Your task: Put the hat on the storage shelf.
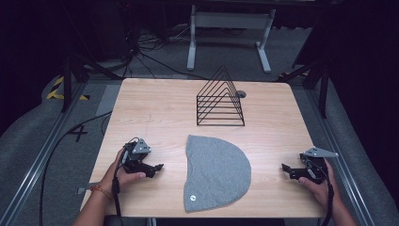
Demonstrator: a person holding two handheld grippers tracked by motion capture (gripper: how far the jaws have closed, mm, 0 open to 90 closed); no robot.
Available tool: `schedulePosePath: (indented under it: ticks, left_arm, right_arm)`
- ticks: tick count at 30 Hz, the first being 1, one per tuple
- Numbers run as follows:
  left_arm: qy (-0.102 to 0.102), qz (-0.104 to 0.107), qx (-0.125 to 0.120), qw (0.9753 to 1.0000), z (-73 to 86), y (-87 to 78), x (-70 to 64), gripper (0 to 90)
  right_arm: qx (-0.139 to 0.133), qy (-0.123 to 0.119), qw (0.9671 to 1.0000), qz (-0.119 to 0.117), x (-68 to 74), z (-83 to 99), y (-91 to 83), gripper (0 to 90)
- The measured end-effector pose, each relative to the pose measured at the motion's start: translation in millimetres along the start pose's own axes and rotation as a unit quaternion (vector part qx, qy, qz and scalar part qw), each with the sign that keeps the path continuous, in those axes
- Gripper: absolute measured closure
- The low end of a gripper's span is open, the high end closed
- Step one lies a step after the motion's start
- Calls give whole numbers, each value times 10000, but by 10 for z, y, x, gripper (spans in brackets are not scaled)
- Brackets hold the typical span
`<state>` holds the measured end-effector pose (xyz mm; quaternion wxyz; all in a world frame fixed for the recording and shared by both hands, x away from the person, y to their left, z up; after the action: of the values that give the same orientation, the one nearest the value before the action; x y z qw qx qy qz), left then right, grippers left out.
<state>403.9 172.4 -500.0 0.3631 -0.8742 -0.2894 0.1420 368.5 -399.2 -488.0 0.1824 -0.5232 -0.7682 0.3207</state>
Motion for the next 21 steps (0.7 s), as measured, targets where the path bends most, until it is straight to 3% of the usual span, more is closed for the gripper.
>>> schedulePosePath:
  ticks: [4, 6, 10, 12, 13, 14, 15, 20, 21]
  left_arm:
    - [57, 68, -19, 10000, -19, -8, 11, 191]
    - [118, 78, -56, 9999, -46, 7, -2, 214]
    - [442, 34, 18, 9990, -152, 36, -71, 275]
    - [474, 82, -92, 9988, -221, 25, -94, 312]
    - [491, 138, -158, 9986, -302, 21, -112, 323]
    - [491, 138, -158, 9986, -302, 21, -112, 318]
    - [464, 201, -143, 9986, -342, 29, -123, 318]
    - [520, 364, -415, 9971, -619, 80, -200, 321]
    - [597, 400, -463, 9963, -738, 129, -231, 329]
  right_arm:
    - [-129, -59, 9999, 7, -6, 0, -36, 240]
    - [-150, -41, 9999, 16, 1, -3, -45, 267]
    - [-432, -93, 9983, -379, 112, -71, -184, 347]
    - [-639, -209, 9955, -661, 253, -152, -288, 403]
    - [-750, -421, 9927, -848, 447, -238, -366, 453]
    - [-750, -421, 9927, -848, 447, -238, -366, 453]
    - [-764, -571, 9908, -964, 555, -274, -391, 473]
    - [-783, -1197, 9761, -1634, 1128, -398, -429, 571]
    - [-739, -1406, 9713, -1771, 1317, -418, -403, 604]
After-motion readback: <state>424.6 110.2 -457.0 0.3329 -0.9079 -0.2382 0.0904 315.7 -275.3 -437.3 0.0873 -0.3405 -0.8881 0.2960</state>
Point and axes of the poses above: each handheld gripper's, and its own axes: y roughly forward along the jaws, z roughly out of its underside, x roughly to its left, the point moved 3 cm from there along y, roughly forward along the jaws, and after that the axes turned 2 degrees about z, right-handed, at the moved point
